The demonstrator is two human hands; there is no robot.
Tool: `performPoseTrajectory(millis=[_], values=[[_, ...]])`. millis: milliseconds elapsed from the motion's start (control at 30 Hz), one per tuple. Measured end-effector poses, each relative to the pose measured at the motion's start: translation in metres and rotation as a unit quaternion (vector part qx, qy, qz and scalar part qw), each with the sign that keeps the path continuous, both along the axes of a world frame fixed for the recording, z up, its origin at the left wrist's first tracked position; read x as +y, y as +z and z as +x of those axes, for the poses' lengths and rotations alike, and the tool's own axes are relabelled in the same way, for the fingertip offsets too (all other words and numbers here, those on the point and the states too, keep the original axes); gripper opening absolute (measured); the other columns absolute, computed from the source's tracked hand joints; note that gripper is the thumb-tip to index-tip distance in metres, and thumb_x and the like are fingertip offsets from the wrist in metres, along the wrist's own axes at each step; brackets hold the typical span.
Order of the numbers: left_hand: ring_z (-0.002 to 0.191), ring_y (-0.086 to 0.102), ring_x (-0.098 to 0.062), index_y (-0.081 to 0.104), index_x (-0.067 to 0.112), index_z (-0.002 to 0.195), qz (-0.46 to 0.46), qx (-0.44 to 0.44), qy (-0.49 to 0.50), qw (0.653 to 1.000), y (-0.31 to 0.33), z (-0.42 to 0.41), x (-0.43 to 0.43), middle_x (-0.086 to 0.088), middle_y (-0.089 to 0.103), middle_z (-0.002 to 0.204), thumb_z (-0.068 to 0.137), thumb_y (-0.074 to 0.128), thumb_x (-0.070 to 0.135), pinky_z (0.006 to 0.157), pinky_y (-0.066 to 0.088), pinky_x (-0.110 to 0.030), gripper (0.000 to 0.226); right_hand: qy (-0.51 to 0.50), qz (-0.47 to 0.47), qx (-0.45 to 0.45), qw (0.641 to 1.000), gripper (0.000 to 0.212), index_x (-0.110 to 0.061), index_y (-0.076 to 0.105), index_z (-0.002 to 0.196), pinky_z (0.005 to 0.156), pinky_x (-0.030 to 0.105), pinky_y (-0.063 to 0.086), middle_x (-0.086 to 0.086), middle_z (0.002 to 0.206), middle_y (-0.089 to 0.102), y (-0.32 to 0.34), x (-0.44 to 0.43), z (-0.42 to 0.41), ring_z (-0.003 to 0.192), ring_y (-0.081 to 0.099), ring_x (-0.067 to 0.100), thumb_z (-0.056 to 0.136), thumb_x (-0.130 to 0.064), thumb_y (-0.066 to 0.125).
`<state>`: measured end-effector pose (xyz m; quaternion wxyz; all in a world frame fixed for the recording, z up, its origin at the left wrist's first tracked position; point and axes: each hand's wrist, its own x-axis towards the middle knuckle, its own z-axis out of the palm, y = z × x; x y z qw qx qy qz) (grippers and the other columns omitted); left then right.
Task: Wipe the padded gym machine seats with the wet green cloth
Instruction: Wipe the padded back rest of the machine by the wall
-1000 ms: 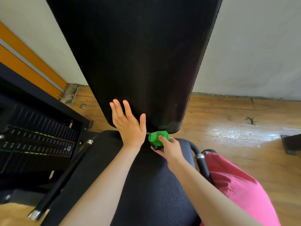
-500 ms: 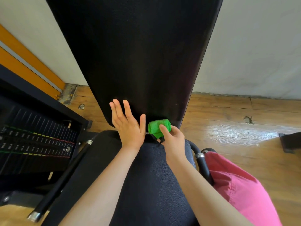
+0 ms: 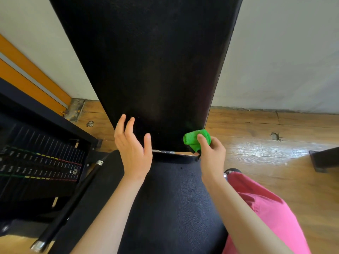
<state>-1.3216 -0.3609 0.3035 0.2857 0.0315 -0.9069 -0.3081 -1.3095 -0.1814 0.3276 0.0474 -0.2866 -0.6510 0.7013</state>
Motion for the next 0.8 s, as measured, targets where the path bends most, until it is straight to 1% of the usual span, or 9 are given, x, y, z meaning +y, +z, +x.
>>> performPoseTrajectory(millis=[133, 233, 300, 367, 533, 600, 667, 733, 800], values=[[0.138, 0.029, -0.027, 0.036, -0.006, 0.137, 0.083, 0.056, 0.064, 0.993, 0.025, -0.011, -0.020, -0.023, 0.030, 0.147, 0.092, 0.056, 0.008, 0.116, 0.027, -0.035, 0.051, 0.014, 0.010, 0.081, 0.997, 0.016, -0.019, 0.057, 0.079, 0.057, 0.030, 0.041, -0.003, 0.071, 0.054, 0.036, 0.000, -0.009, 0.068, 0.049, 0.017, 0.093, -0.025, 0.061], [0.134, 0.038, -0.023, 0.034, -0.004, 0.139, 0.158, 0.067, 0.077, 0.982, 0.037, -0.041, -0.039, -0.018, 0.038, 0.143, 0.097, 0.048, 0.016, 0.112, 0.035, -0.042, 0.048, 0.024, 0.044, 0.124, 0.991, 0.014, -0.020, 0.057, 0.080, 0.061, 0.029, 0.044, -0.003, 0.073, 0.054, 0.053, -0.001, -0.015, 0.071, 0.050, 0.013, 0.092, -0.026, 0.062], [0.128, 0.047, -0.019, 0.034, 0.002, 0.141, 0.218, 0.039, 0.063, 0.973, 0.046, -0.056, -0.040, -0.013, 0.047, 0.138, 0.099, 0.039, 0.030, 0.107, 0.041, -0.034, 0.051, 0.022, 0.053, 0.116, 0.992, 0.018, -0.021, 0.056, 0.076, 0.060, 0.027, 0.043, -0.007, 0.069, 0.053, 0.052, -0.001, -0.018, 0.068, 0.049, 0.010, 0.092, -0.024, 0.062], [0.122, 0.052, -0.020, 0.031, 0.005, 0.143, 0.236, 0.028, 0.074, 0.969, 0.044, -0.064, -0.035, -0.013, 0.051, 0.135, 0.099, 0.029, 0.040, 0.098, 0.043, -0.015, 0.056, 0.017, 0.042, 0.082, 0.996, 0.021, -0.020, 0.053, 0.072, 0.057, 0.033, 0.041, -0.004, 0.066, 0.050, 0.041, 0.002, -0.019, 0.065, 0.048, 0.016, 0.089, -0.028, 0.063], [0.127, 0.043, -0.016, 0.024, 0.002, 0.147, 0.214, 0.023, 0.133, 0.968, 0.039, -0.068, -0.026, -0.018, 0.042, 0.145, 0.104, 0.028, 0.027, 0.087, 0.023, 0.008, 0.050, 0.036, 0.035, -0.055, 0.997, 0.018, -0.017, 0.058, 0.076, 0.063, 0.039, 0.045, 0.009, 0.076, 0.061, -0.014, 0.006, -0.005, 0.072, 0.059, 0.029, 0.085, -0.032, 0.063], [0.130, 0.042, -0.018, 0.022, 0.003, 0.148, 0.204, 0.011, 0.142, 0.969, 0.040, -0.067, -0.025, -0.017, 0.039, 0.147, 0.104, 0.028, 0.028, 0.093, 0.027, 0.002, 0.051, 0.062, 0.040, -0.106, 0.992, 0.014, -0.011, 0.060, 0.083, 0.060, 0.033, 0.048, 0.011, 0.078, 0.063, -0.032, 0.005, 0.004, 0.071, 0.060, 0.023, 0.090, -0.023, 0.064], [0.134, 0.041, -0.023, 0.020, 0.005, 0.149, 0.196, 0.008, 0.133, 0.972, 0.038, -0.066, -0.028, -0.017, 0.036, 0.150, 0.103, 0.026, 0.034, 0.105, 0.035, -0.018, 0.055, 0.064, 0.027, -0.120, 0.990, 0.013, -0.006, 0.062, 0.089, 0.053, 0.023, 0.050, 0.006, 0.076, 0.063, -0.036, 0.003, 0.008, 0.072, 0.061, 0.019, 0.092, -0.018, 0.063], [0.134, 0.042, -0.027, 0.017, 0.005, 0.150, 0.186, 0.003, 0.124, 0.975, 0.037, -0.066, -0.032, -0.017, 0.035, 0.150, 0.103, 0.025, 0.037, 0.109, 0.037, -0.034, 0.057, 0.045, 0.005, -0.092, 0.995, 0.015, -0.002, 0.063, 0.089, 0.049, 0.019, 0.049, 0.004, 0.072, 0.060, -0.023, 0.002, 0.003, 0.069, 0.059, 0.015, 0.092, -0.016, 0.063], [0.132, 0.044, -0.029, 0.016, 0.006, 0.150, 0.181, -0.009, 0.131, 0.975, 0.036, -0.065, -0.033, -0.018, 0.036, 0.149, 0.103, 0.025, 0.034, 0.107, 0.040, -0.039, 0.056, 0.022, -0.004, -0.050, 0.998, 0.015, -0.001, 0.063, 0.086, 0.045, 0.015, 0.043, 0.003, 0.069, 0.057, -0.003, 0.003, -0.004, 0.061, 0.053, 0.010, 0.092, -0.014, 0.064]])
